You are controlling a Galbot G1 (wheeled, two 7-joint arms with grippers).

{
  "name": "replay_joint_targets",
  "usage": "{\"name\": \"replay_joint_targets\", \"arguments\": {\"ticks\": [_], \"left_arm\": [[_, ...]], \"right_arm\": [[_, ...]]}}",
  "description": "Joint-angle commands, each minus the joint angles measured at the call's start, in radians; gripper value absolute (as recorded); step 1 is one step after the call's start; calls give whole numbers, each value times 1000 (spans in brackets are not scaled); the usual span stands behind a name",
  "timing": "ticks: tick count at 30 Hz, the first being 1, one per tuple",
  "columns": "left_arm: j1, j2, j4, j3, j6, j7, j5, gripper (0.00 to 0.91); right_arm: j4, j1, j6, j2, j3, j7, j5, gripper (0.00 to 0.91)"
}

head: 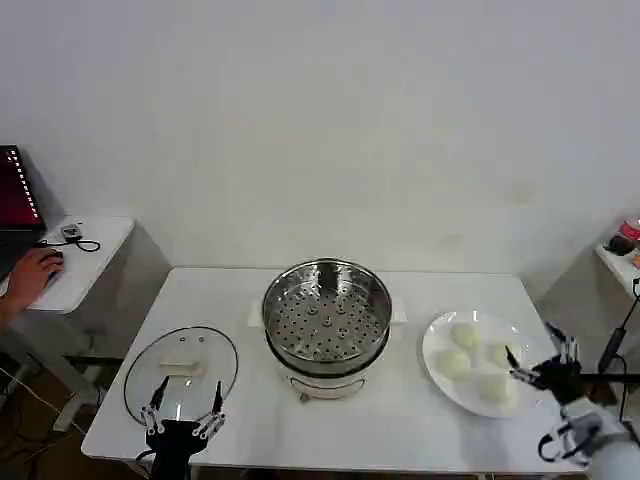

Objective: Take steamed baozi put them in steamer then cover it.

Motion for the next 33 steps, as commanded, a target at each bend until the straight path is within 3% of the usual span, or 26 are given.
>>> {"name": "replay_joint_targets", "arguments": {"ticks": [1,2,7,10,14,15,20,26,33], "left_arm": [[-18,-18,-9,-2,-1,32,51,907],[-22,-20,-9,-3,-1,31,53,907],[-44,-26,-5,-7,0,28,59,907],[-54,-29,-6,-13,0,29,60,907],[-70,-28,5,-22,1,28,64,907],[-75,-28,11,-23,1,27,65,907],[-95,-26,22,-33,4,27,63,907],[-105,-24,39,-36,3,27,63,907],[-112,-21,40,-42,4,28,64,907]], "right_arm": [[-314,436,219,-398,-218,-472,-355,907],[-330,469,247,-407,-245,-504,-361,907],[-476,870,351,-395,-656,-604,-372,907],[-553,1029,397,-358,-862,-633,-359,907],[-626,1218,367,-288,-1089,-708,-314,907],[-644,1253,332,-272,-1147,-742,-258,907],[-695,1324,237,-237,-1261,-835,-229,907],[-804,1353,194,-161,-1312,-829,-207,907],[-889,1356,176,-75,-1325,-809,-248,907]]}}
